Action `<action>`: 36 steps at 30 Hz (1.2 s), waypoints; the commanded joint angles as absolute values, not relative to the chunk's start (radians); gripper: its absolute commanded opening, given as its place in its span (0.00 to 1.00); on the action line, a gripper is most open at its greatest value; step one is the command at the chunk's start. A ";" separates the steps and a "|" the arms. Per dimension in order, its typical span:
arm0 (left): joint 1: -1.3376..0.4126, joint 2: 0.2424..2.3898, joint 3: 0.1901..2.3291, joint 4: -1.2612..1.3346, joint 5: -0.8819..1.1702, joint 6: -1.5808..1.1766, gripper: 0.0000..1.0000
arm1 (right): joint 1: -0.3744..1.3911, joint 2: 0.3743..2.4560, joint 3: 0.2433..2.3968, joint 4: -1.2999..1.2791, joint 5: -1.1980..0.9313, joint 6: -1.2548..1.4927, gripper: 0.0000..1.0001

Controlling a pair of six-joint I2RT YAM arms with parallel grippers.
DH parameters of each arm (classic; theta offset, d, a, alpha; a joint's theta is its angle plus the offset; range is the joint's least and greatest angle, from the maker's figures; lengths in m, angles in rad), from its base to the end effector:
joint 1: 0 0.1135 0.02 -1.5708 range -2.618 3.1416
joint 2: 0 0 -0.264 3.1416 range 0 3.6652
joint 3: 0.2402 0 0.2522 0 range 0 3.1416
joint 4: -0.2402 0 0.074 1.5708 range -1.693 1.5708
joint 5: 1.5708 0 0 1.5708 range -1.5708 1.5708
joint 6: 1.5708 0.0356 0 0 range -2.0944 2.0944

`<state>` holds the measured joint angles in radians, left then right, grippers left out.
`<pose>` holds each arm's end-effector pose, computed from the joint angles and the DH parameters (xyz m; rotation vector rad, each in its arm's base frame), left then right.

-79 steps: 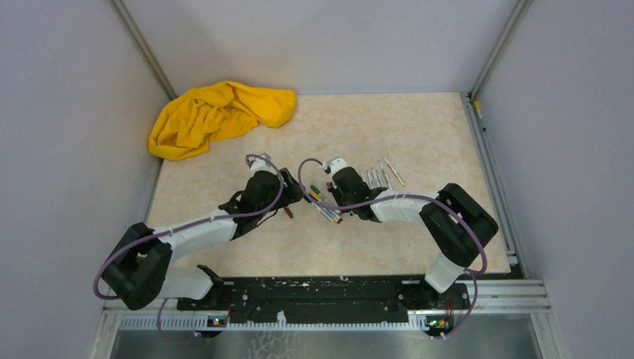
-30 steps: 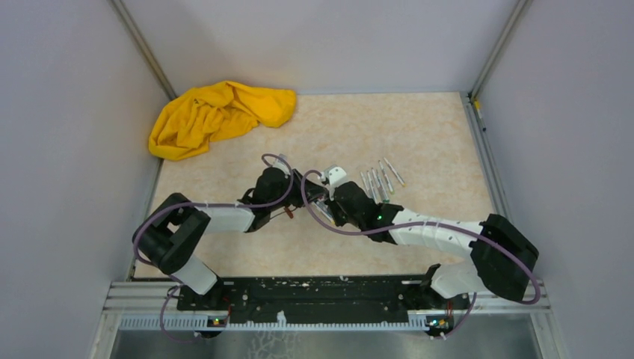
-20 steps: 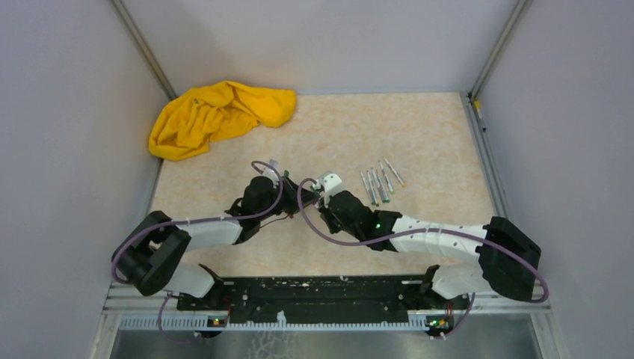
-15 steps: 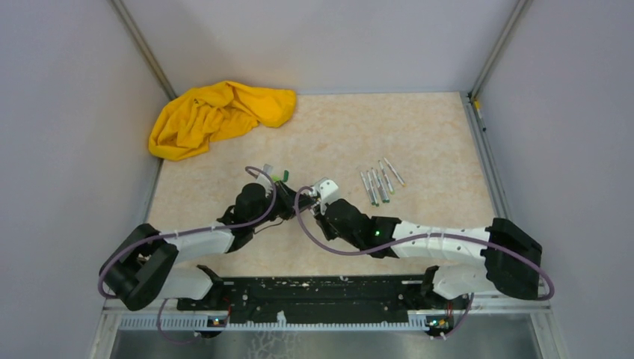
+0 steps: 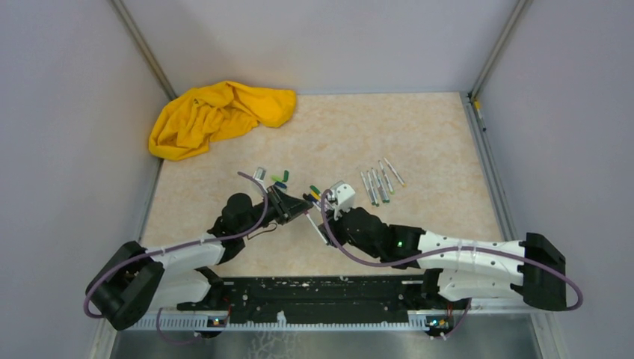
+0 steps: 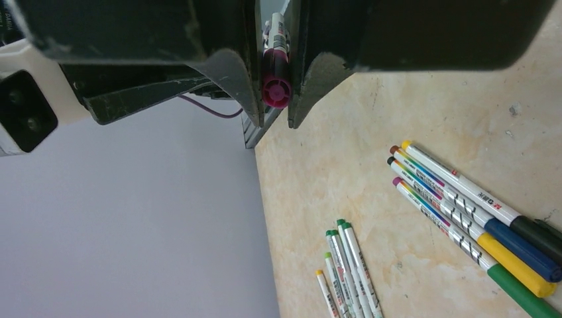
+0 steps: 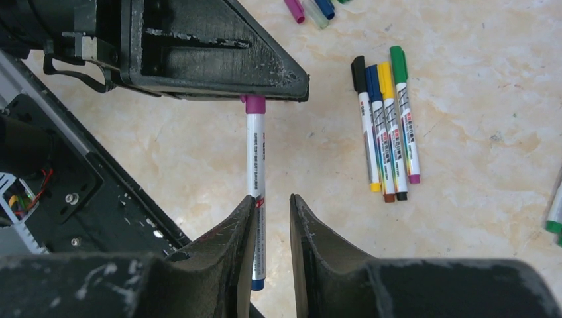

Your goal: Open the pen caps

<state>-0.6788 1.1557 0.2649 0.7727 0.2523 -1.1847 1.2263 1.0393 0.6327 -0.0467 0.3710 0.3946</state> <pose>0.1672 -0.1463 0.1896 -0.2755 1.9447 -1.5394 0.0903 0.2133 0.2524 -0.6051 1.9629 0.6603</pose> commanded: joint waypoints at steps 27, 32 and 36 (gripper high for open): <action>-0.759 1.302 0.279 1.096 0.347 -1.204 0.00 | 1.253 1.050 0.567 0.065 0.332 0.409 0.22; -0.759 1.317 0.269 1.132 0.330 -1.227 0.00 | 1.253 1.037 0.560 0.042 0.350 0.413 0.00; -0.759 1.318 0.245 1.138 0.261 -1.248 0.00 | 1.253 1.007 0.551 0.020 0.365 0.419 0.00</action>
<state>-0.7525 1.3148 0.2554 1.0527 0.3080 -1.2011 1.2461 1.0462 0.5602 0.0135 0.3565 0.4236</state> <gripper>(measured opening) 0.218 0.060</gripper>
